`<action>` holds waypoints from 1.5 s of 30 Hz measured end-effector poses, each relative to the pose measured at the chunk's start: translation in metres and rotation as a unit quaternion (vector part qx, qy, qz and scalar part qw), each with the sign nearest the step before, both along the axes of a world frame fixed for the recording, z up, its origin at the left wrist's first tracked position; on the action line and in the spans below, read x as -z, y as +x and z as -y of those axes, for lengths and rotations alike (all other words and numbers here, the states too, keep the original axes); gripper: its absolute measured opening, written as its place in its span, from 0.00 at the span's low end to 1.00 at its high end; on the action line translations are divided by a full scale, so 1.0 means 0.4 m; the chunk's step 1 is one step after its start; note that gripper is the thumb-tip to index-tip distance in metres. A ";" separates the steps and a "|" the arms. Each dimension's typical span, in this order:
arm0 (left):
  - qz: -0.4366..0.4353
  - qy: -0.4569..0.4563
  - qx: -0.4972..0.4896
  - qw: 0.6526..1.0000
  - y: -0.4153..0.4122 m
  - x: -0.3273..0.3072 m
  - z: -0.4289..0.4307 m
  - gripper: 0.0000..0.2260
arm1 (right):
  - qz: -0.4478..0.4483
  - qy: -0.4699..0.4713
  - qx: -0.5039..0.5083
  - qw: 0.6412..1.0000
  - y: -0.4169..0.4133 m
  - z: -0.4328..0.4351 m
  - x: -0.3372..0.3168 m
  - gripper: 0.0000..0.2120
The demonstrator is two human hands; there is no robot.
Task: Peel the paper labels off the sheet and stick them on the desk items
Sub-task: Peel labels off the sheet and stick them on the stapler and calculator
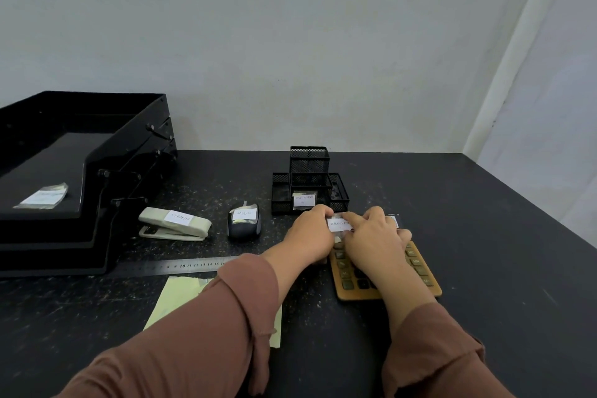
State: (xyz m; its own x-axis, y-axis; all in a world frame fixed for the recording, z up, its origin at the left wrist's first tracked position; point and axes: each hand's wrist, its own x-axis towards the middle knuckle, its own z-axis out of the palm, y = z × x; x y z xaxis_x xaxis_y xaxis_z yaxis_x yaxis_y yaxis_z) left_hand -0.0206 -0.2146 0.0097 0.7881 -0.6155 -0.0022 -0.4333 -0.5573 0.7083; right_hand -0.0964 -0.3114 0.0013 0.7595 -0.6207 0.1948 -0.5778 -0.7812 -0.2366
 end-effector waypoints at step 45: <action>0.003 0.006 0.040 0.999 0.002 0.003 -0.019 0.26 | -0.017 0.003 0.025 1.000 -0.003 -0.021 -0.003 0.22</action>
State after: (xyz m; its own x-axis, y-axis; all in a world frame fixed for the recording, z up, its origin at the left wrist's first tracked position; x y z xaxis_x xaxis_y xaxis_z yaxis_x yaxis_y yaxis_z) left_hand -0.0196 -0.2069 0.0084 0.7358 -0.6772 -0.0046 -0.4817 -0.5282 0.6993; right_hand -0.0976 -0.3030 0.0024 0.7339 -0.6587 0.1657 -0.6231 -0.7500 -0.2217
